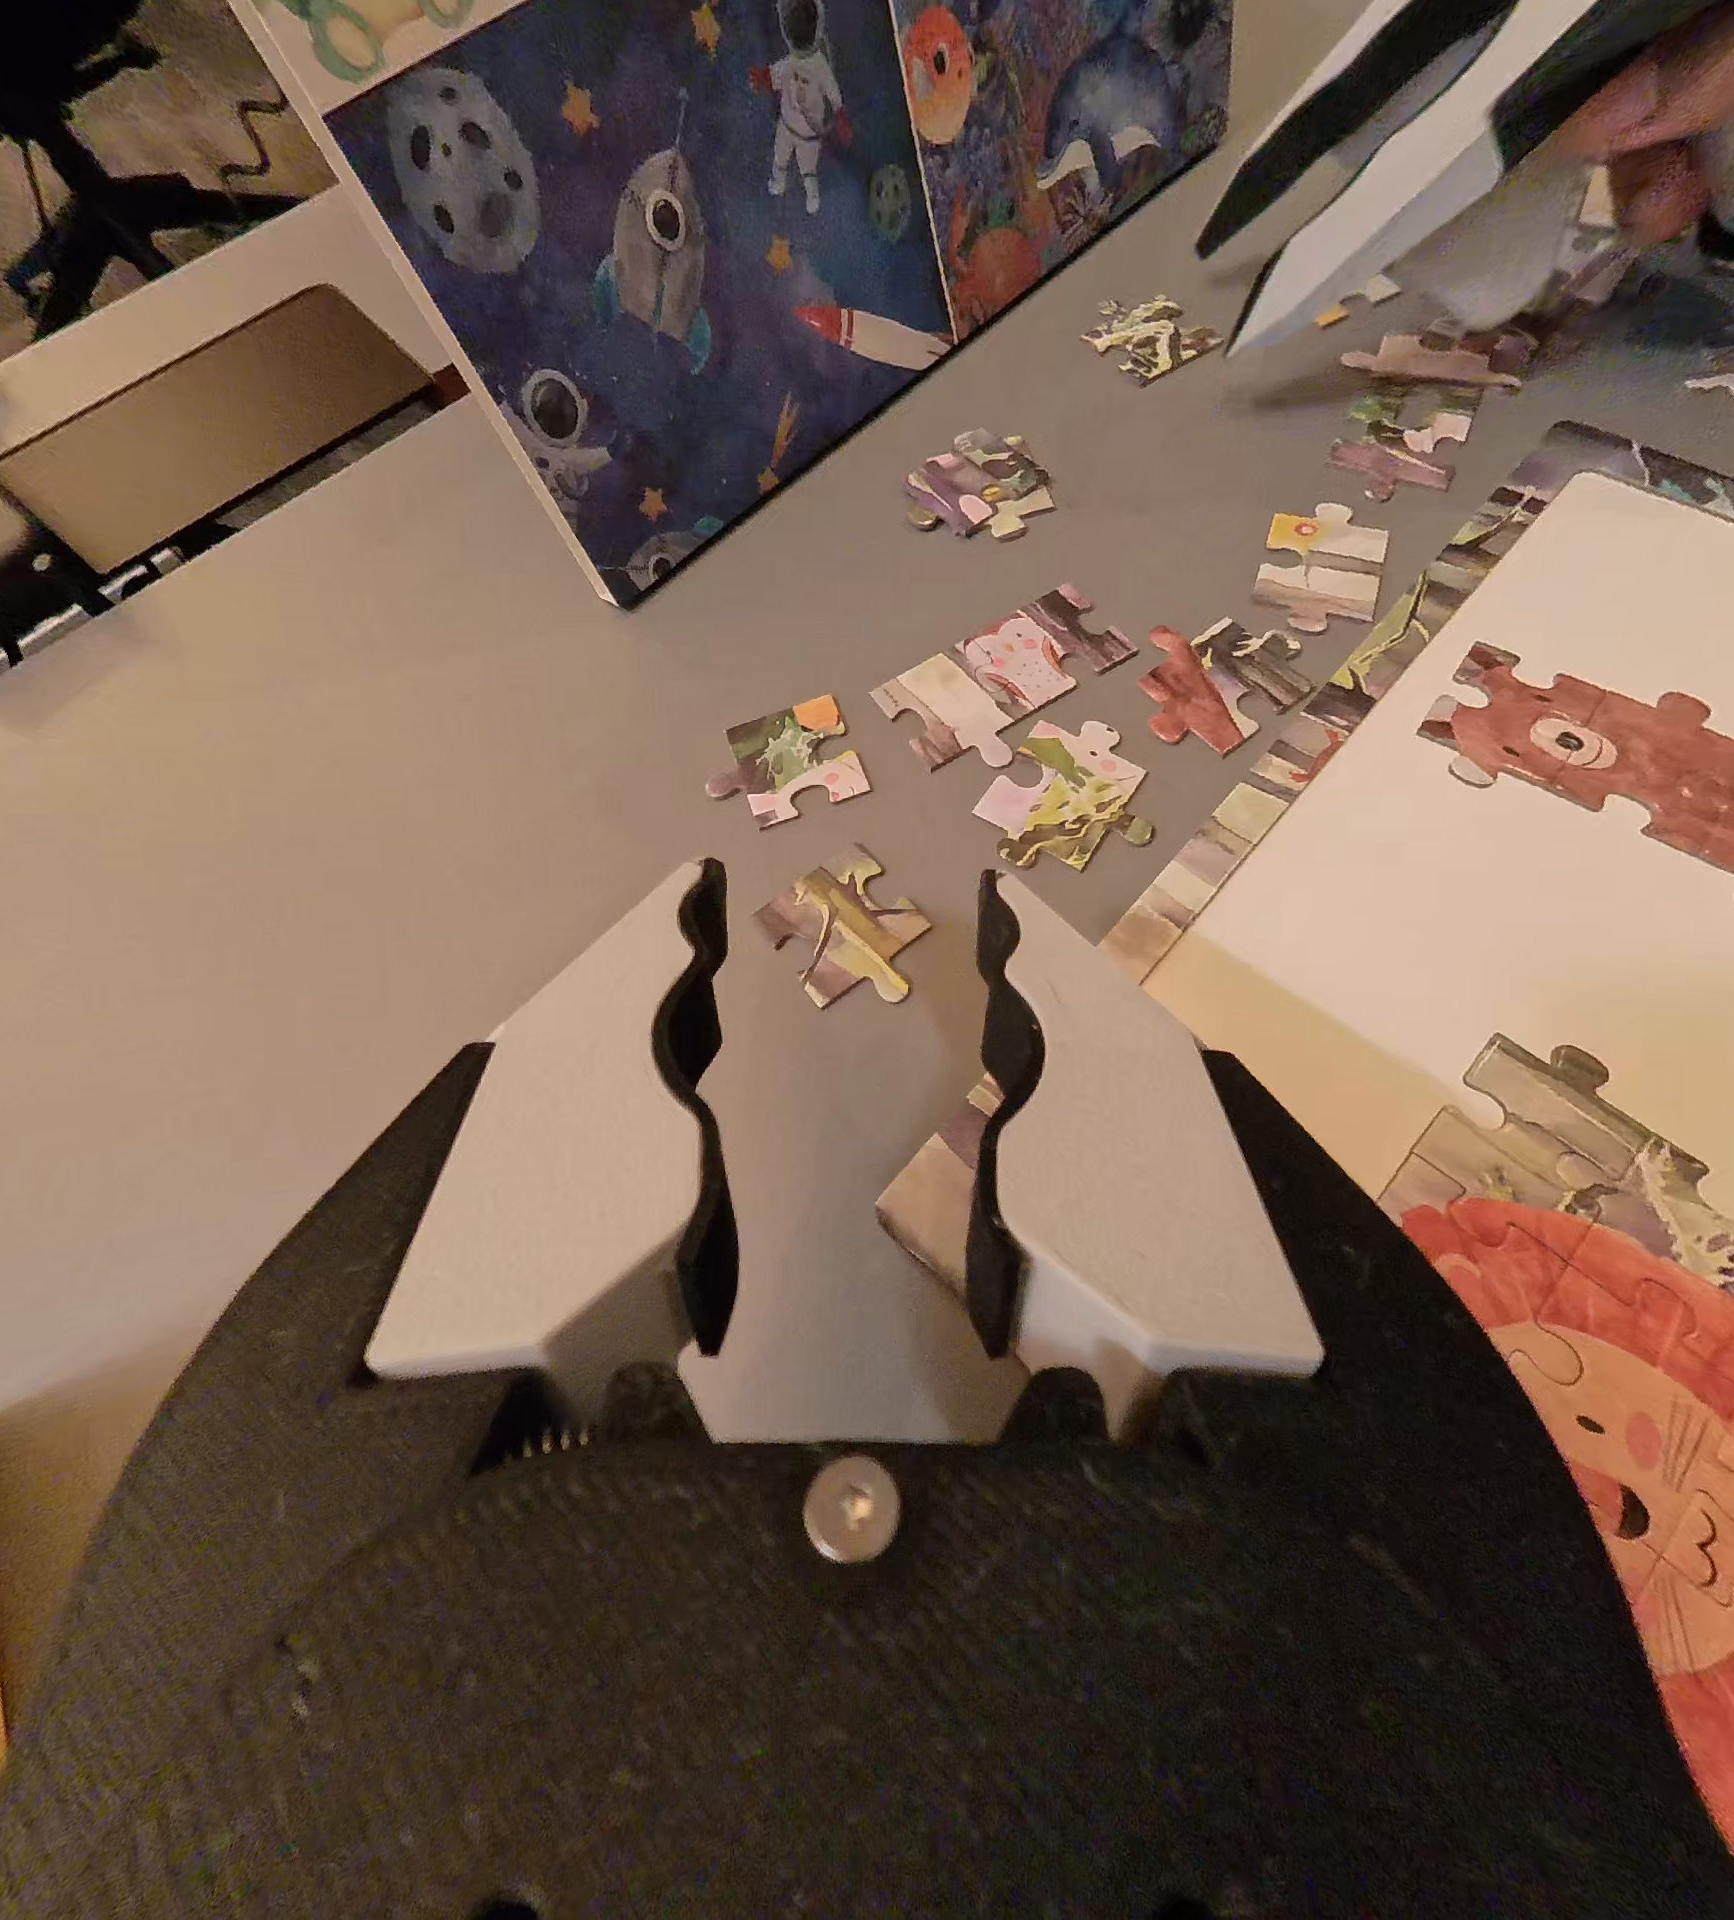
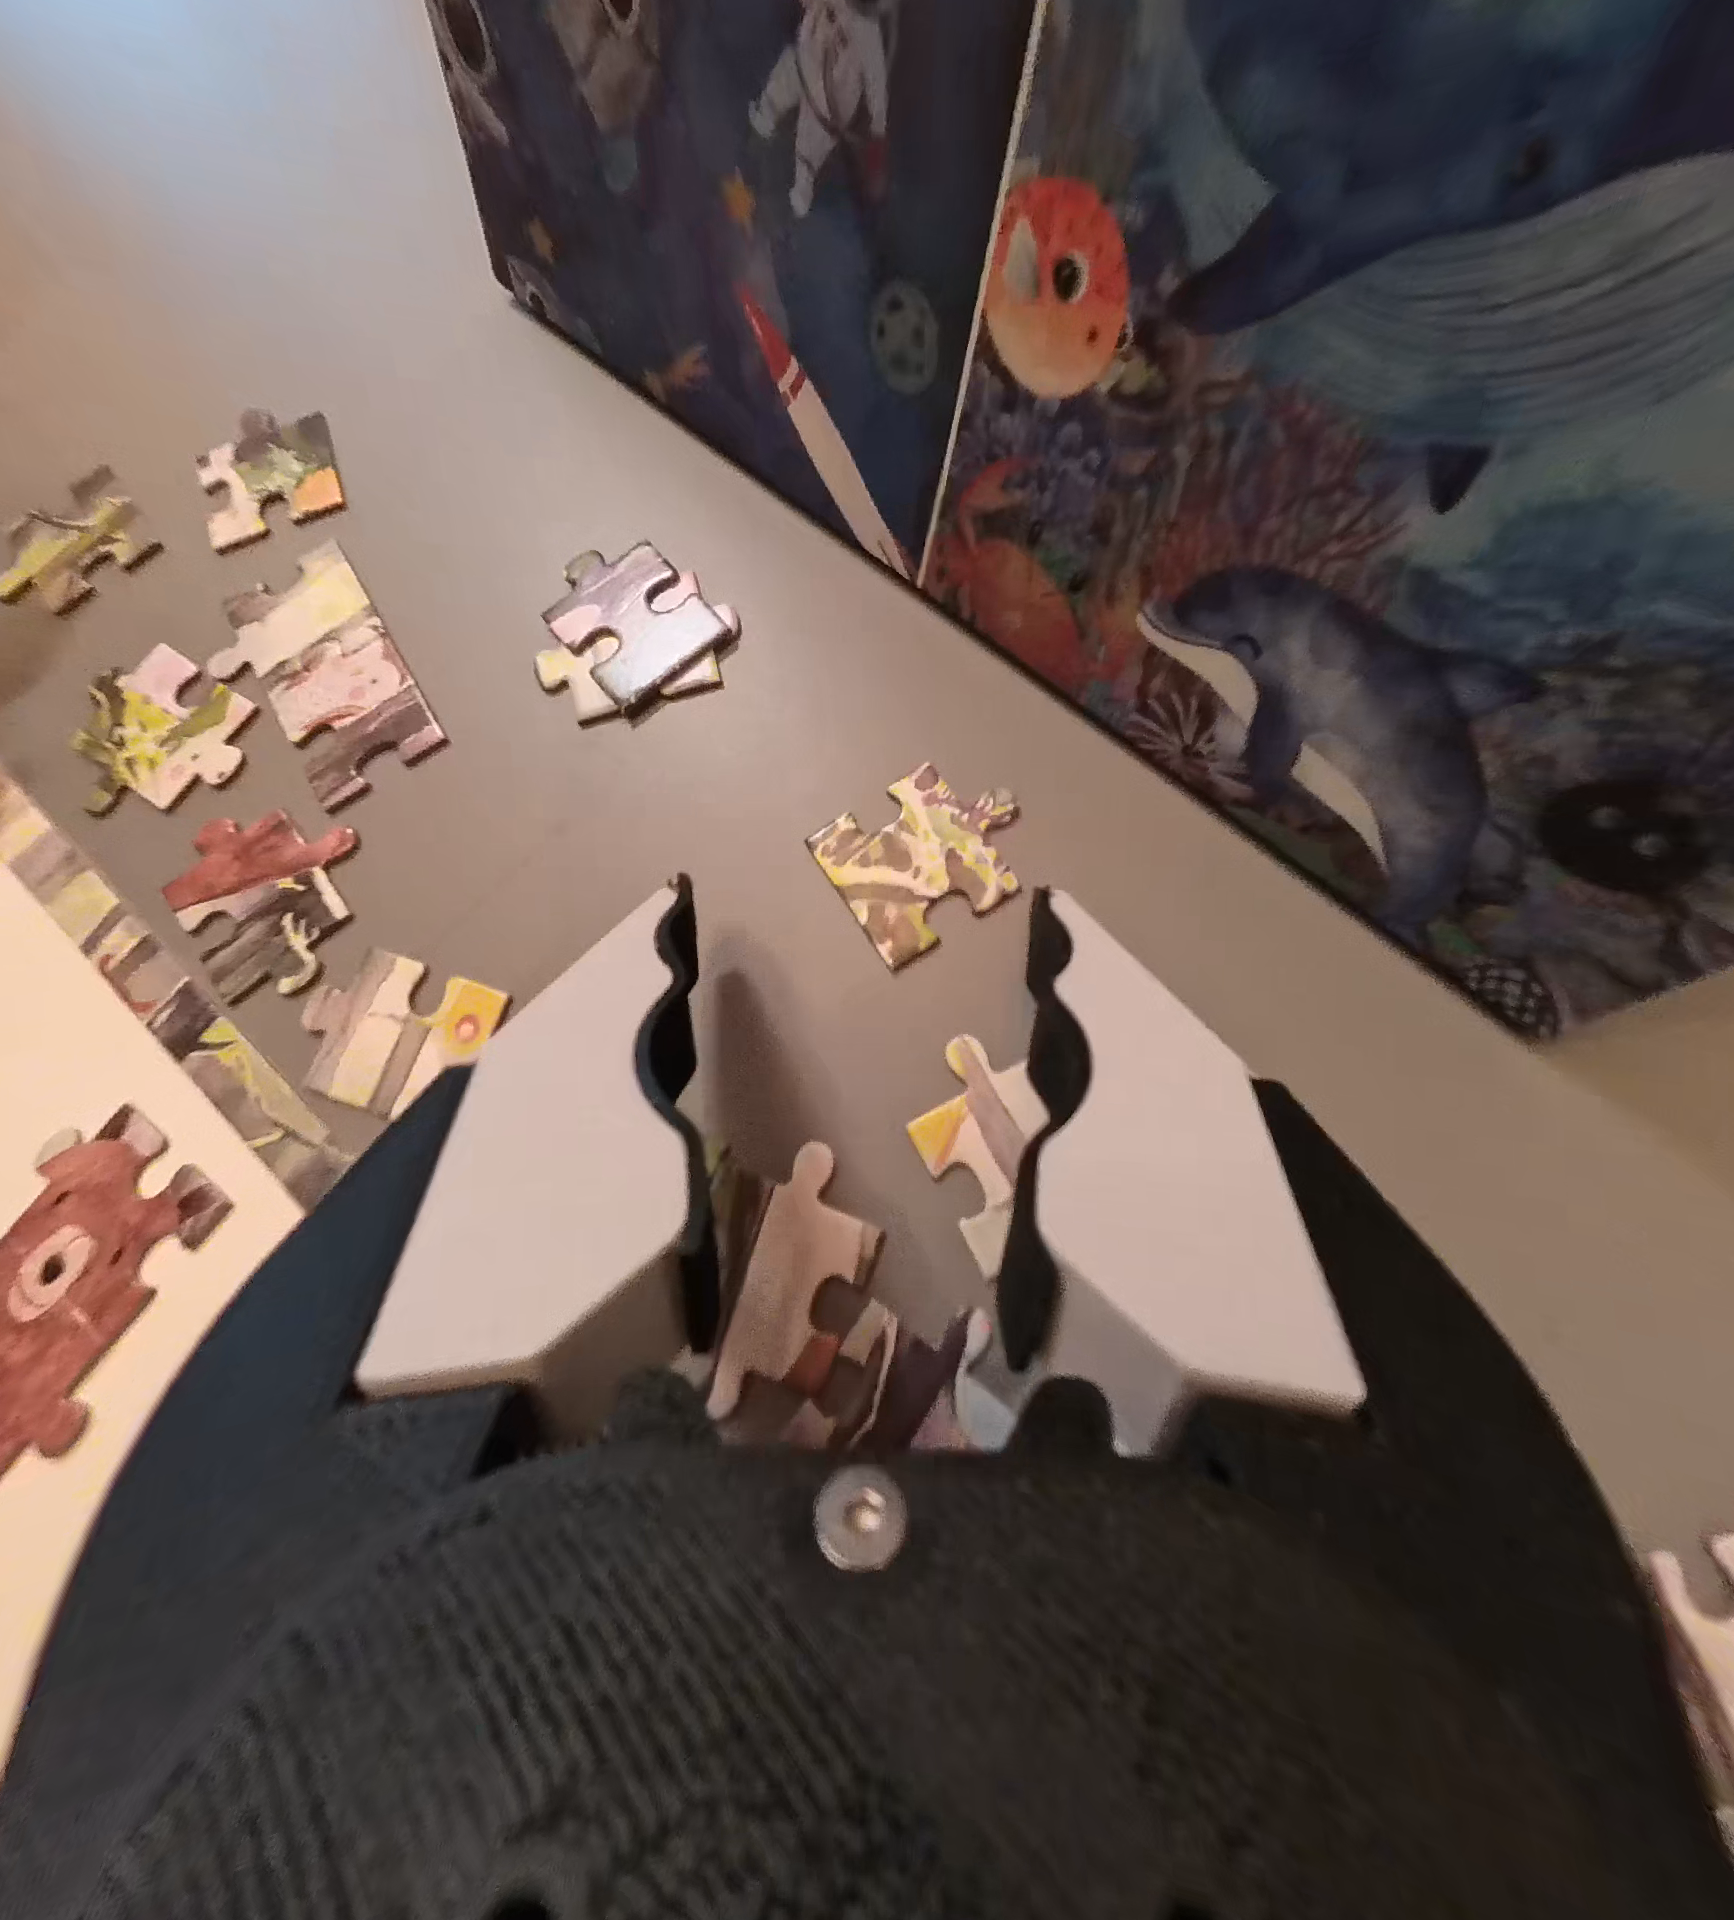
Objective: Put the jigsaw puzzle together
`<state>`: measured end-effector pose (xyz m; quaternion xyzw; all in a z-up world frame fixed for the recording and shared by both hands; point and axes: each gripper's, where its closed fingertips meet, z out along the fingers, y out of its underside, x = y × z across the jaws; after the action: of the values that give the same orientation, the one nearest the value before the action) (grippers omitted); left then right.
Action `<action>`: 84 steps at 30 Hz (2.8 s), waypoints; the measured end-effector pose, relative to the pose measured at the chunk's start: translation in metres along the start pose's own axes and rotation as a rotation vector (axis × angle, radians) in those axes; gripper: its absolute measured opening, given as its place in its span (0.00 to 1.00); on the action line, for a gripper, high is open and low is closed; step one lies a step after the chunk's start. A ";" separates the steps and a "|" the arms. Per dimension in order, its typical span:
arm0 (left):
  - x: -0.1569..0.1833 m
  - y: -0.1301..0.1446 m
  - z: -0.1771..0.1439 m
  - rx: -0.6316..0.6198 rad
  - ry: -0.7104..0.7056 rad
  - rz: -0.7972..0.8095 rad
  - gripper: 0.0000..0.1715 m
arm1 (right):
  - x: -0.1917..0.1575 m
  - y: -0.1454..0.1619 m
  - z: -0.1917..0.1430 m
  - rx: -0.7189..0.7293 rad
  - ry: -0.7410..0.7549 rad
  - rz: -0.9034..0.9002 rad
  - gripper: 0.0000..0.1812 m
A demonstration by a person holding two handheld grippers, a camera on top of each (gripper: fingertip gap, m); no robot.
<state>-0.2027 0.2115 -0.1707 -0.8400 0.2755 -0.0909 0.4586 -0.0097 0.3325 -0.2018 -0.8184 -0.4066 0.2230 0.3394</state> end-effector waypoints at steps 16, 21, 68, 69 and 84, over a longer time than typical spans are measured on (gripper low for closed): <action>0.000 0.001 0.000 -0.006 0.000 0.005 0.28 | 0.005 0.003 0.011 -0.051 -0.030 -0.160 0.17; 0.000 0.001 0.000 -0.003 0.000 0.003 0.27 | -0.006 -0.004 0.007 -0.007 -0.058 -0.193 0.00; -0.002 0.004 0.002 -0.016 -0.002 -0.003 0.28 | -0.168 -0.006 -0.053 0.098 -0.376 -0.332 0.15; -0.002 0.004 0.002 -0.017 -0.003 -0.004 0.28 | -0.187 0.002 -0.060 0.098 -0.402 -0.358 0.15; 0.001 0.005 0.004 -0.027 0.000 0.005 0.27 | -0.312 0.102 -0.060 -0.076 -0.507 -0.631 0.16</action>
<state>-0.2025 0.2119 -0.1774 -0.8454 0.2791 -0.0859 0.4473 -0.0963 0.0106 -0.2090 -0.5846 -0.7164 0.2877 0.2495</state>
